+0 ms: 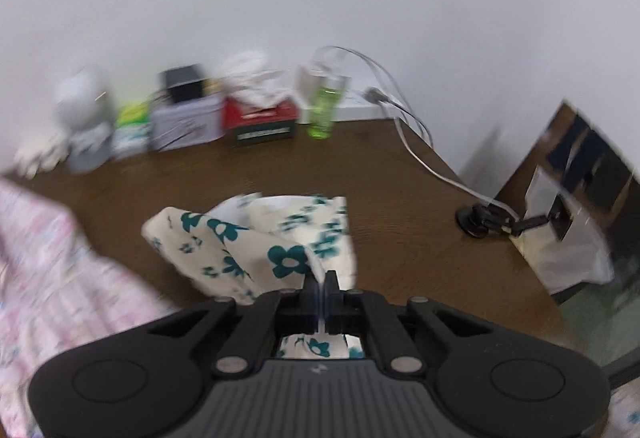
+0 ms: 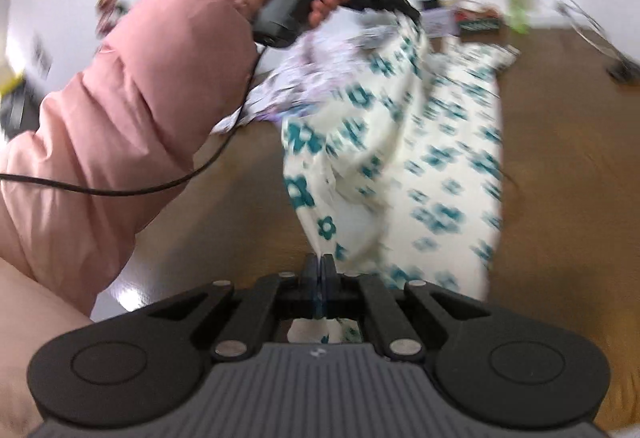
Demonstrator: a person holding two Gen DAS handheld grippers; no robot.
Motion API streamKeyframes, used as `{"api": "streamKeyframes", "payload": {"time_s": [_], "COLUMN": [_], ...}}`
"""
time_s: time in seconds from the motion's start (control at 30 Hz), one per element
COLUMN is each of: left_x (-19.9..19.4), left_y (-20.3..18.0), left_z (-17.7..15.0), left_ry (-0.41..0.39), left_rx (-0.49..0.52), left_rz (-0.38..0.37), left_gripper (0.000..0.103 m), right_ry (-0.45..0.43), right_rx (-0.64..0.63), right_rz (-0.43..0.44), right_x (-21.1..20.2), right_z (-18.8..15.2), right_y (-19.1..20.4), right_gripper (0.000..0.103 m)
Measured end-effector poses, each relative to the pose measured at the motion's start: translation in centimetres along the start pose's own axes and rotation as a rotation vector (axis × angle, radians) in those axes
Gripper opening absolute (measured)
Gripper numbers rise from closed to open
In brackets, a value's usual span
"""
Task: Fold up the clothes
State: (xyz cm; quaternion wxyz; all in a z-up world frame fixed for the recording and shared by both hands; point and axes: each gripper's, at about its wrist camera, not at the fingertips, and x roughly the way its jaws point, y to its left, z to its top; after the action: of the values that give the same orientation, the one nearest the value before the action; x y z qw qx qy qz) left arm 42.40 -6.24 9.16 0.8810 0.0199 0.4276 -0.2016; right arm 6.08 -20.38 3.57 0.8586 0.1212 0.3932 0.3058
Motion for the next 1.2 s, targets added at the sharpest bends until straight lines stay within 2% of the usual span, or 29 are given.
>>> {"api": "streamKeyframes", "payload": {"time_s": [0.07,0.17,0.23,0.27,0.33,0.37,0.4,0.43,0.47,0.53,0.67,0.77,0.9,1.07,1.13,1.17,1.2], "left_x": [2.4,6.1,6.7,6.8,4.7,3.2,1.6,0.1,-1.2,-3.3,-4.9,-5.6,-5.8,-4.9,-4.4,-4.0,-3.5], "left_y": [-2.9,-5.6,-5.8,-5.8,-4.9,-4.4,-4.0,-3.6,-3.2,-2.2,-0.2,1.3,2.2,-0.9,-2.6,-3.3,-4.0], "left_z": [-0.2,-1.3,-1.9,-2.1,-2.1,-2.2,-2.3,-2.6,-3.0,-4.2,-7.6,-9.8,-11.8,-13.0,-13.3,-13.5,-13.6], "left_ry": [0.009,0.060,0.092,0.101,0.061,0.033,0.005,-0.021,-0.036,-0.049,-0.006,0.010,0.019,0.020,-0.001,-0.008,-0.007], "left_rx": [0.048,0.087,0.072,0.063,0.041,0.044,0.060,0.077,0.099,0.140,0.178,0.176,0.207,0.342,0.407,0.432,0.456], "left_rz": [0.011,0.003,-0.003,-0.009,-0.035,-0.045,-0.052,-0.055,-0.046,-0.014,0.049,0.064,0.035,-0.029,-0.059,-0.074,-0.086], "left_gripper": [0.003,0.020,0.026,0.030,0.053,0.057,0.062,0.066,0.067,0.068,0.068,0.067,0.062,0.062,0.062,0.062,0.062], "right_ry": [0.008,0.044,0.064,0.060,0.035,0.022,0.008,-0.005,-0.015,-0.016,0.059,0.075,0.063,0.052,0.026,-0.005,-0.039], "right_rx": [0.069,0.147,0.179,0.186,0.176,0.169,0.163,0.156,0.149,0.145,0.198,0.281,0.333,0.323,0.304,0.285,0.262], "right_rz": [0.002,0.014,0.022,0.025,0.017,0.013,0.008,0.006,0.008,0.032,0.077,0.123,0.049,-0.094,-0.167,-0.198,-0.228], "right_x": [-0.3,-0.1,0.1,-0.1,-0.9,-1.3,-1.7,-2.1,-2.4,-1.9,1.2,3.0,2.2,-0.7,-2.4,-3.1,-3.8], "right_z": [-1.1,-2.7,-3.1,-3.2,-2.8,-2.6,-2.4,-2.1,-1.8,-0.9,0.3,0.3,-0.2,0.2,1.1,1.5,1.9], "right_y": [-2.0,-4.3,-5.4,-5.8,-6.3,-6.5,-6.7,-6.8,-6.9,-7.0,-7.8,-8.9,-10.6,-12.5,-12.7,-12.3,-11.8], "right_gripper": [0.001,0.002,0.003,0.006,0.011,0.019,0.031,0.037,0.040,0.040,0.041,0.002,0.002,0.003,0.011,0.019,0.033]}}
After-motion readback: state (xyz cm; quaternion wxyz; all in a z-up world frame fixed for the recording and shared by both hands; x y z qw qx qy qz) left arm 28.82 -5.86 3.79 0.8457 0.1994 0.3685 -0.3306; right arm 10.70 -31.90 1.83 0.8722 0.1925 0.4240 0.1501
